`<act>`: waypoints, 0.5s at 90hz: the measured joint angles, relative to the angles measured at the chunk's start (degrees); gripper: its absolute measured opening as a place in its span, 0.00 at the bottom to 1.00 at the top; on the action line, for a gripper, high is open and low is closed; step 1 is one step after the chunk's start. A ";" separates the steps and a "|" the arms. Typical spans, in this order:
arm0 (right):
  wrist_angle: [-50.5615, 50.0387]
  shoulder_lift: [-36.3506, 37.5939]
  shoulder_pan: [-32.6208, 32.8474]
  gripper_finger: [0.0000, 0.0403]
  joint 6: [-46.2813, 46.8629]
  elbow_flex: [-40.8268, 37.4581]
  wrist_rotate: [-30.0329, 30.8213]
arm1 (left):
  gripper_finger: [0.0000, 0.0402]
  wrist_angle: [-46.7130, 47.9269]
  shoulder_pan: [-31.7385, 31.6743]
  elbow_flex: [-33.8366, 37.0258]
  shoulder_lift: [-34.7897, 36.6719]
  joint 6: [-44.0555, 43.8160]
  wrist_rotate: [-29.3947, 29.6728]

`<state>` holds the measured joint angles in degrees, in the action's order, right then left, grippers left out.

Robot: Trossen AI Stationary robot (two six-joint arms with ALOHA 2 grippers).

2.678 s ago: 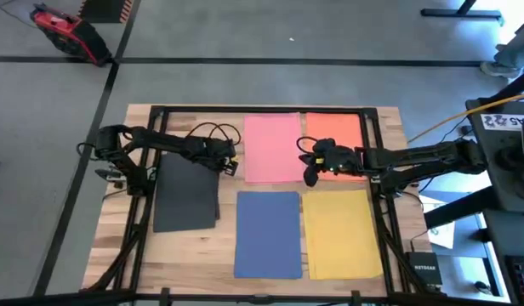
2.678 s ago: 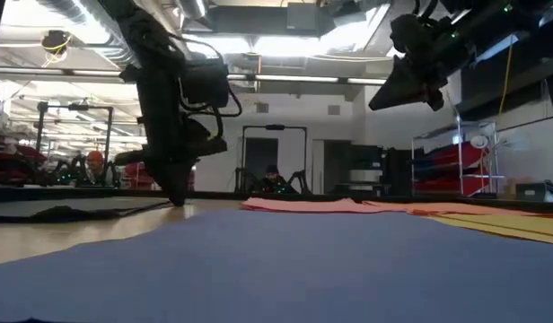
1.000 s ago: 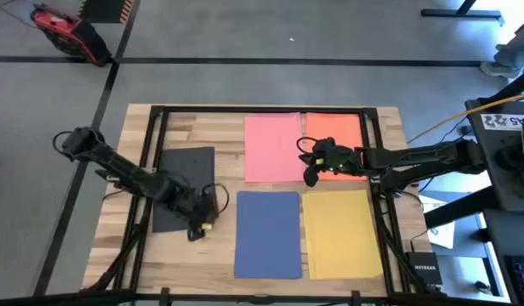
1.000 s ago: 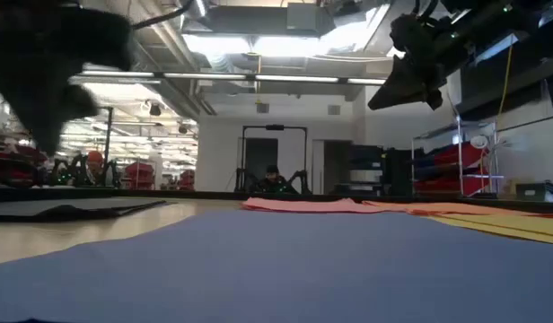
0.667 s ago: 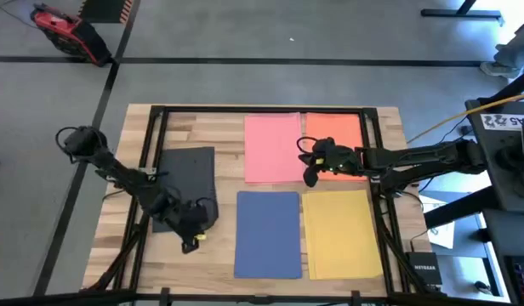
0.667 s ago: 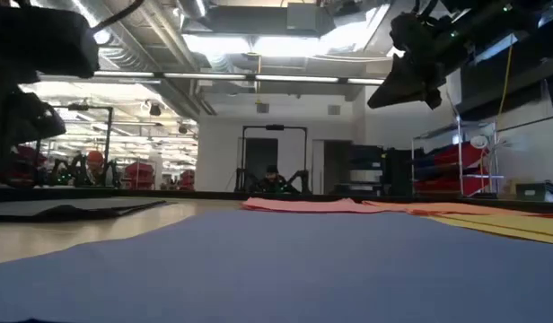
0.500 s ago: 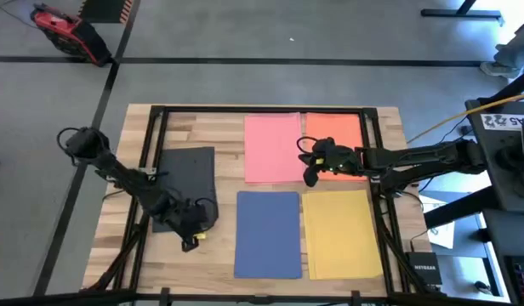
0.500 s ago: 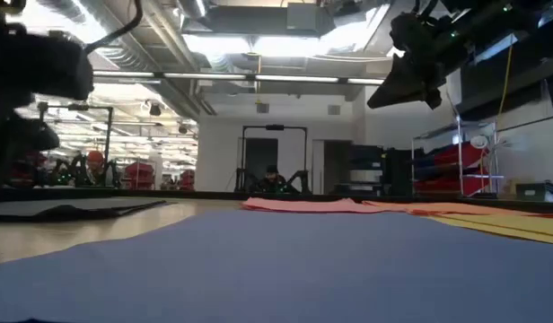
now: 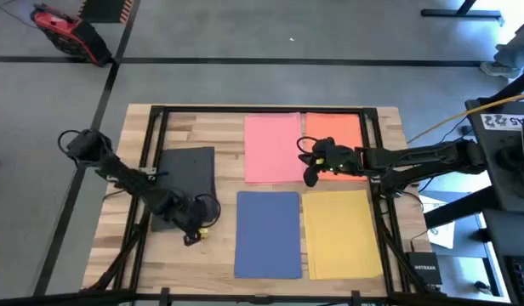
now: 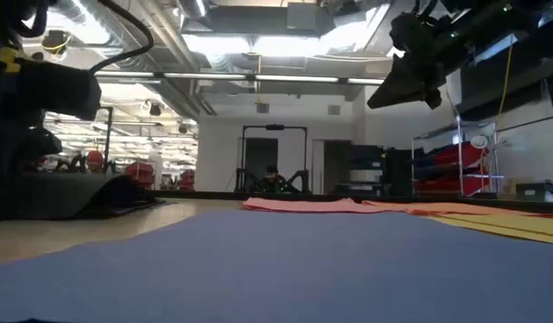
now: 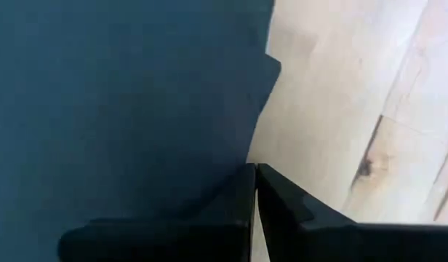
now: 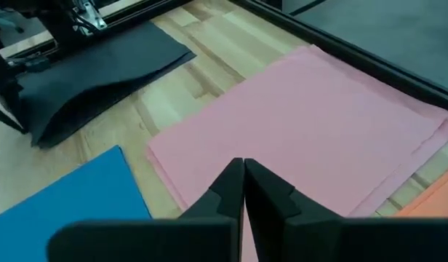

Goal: Organize paper
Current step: Move all of the black paper at the upper left of the table

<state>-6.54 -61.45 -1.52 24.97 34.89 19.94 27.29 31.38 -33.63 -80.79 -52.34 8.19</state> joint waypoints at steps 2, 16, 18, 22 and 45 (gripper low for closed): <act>0.00 0.00 -0.01 0.00 0.00 -0.01 -0.02 | 0.00 0.21 -0.23 -0.31 -0.01 0.16 -0.02; 0.00 0.00 0.00 0.00 0.00 0.00 -0.06 | 0.00 1.54 -1.67 -3.16 -0.26 3.27 1.72; 0.00 0.00 0.00 0.00 0.00 0.00 -0.06 | 0.00 1.28 -1.87 -3.72 -0.25 3.34 1.74; 0.00 0.00 0.00 0.00 0.00 -0.01 -0.06 | 0.00 0.69 -2.20 -4.76 -0.22 3.44 1.75; -0.02 0.00 -0.02 0.00 -0.02 0.00 -0.06 | 0.00 -2.47 -3.57 -9.25 -0.20 7.61 1.67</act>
<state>-6.57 -61.45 -1.54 24.95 34.89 19.88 24.82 27.81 -42.88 -80.99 -44.74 9.86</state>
